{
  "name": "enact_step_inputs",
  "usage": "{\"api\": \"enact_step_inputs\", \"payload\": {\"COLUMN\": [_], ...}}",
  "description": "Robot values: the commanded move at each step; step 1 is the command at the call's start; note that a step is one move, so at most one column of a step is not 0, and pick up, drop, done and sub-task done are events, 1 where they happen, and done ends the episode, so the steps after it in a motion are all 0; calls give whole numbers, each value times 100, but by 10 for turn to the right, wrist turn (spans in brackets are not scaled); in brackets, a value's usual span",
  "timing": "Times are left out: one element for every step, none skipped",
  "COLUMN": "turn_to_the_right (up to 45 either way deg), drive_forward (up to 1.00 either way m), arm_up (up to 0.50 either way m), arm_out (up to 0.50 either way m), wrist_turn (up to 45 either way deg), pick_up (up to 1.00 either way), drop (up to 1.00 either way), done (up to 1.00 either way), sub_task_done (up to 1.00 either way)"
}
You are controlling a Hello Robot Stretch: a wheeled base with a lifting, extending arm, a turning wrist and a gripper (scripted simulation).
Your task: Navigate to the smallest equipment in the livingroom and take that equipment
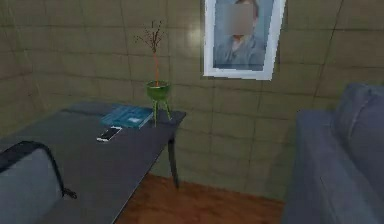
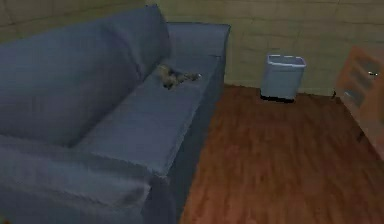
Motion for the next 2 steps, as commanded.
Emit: {"api": "enact_step_inputs", "payload": {"turn_to_the_right": [0,-450], "drive_forward": [75,0], "arm_up": [0,0], "arm_out": [0,0], "wrist_turn": [0,0], "pick_up": [0,0], "drop": [0,0], "done": [0,0], "sub_task_done": [0,0]}}
